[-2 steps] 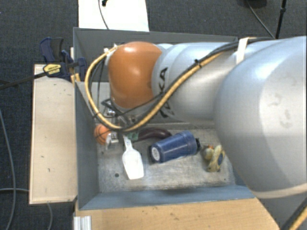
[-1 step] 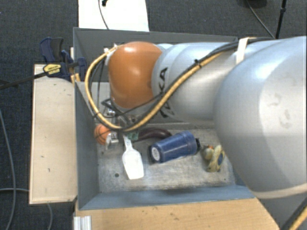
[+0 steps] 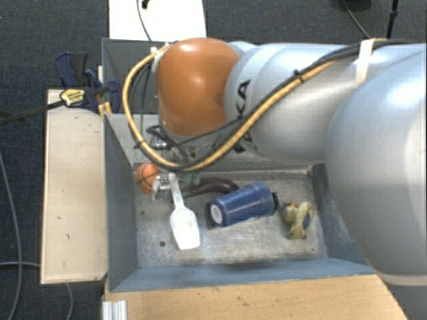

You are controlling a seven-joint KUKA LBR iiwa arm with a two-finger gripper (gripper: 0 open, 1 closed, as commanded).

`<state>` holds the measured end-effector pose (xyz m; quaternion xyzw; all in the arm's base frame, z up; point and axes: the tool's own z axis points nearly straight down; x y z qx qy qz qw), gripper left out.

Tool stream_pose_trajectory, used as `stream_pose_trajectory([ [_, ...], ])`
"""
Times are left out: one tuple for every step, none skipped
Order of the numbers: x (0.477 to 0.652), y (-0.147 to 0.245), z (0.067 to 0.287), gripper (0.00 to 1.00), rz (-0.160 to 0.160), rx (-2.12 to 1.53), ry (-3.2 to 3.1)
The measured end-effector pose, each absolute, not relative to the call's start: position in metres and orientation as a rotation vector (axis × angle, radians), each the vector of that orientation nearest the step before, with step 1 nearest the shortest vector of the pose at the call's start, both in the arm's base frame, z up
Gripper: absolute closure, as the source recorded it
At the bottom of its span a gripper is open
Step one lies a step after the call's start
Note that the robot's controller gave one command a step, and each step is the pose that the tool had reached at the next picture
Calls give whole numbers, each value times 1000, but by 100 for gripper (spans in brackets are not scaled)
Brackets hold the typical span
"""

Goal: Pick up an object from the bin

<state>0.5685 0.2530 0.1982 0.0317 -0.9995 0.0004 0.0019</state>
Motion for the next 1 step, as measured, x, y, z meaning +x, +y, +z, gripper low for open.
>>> stream_pose_trajectory([
  [572, 252, 247, 100, -5, 93, -3147],
])
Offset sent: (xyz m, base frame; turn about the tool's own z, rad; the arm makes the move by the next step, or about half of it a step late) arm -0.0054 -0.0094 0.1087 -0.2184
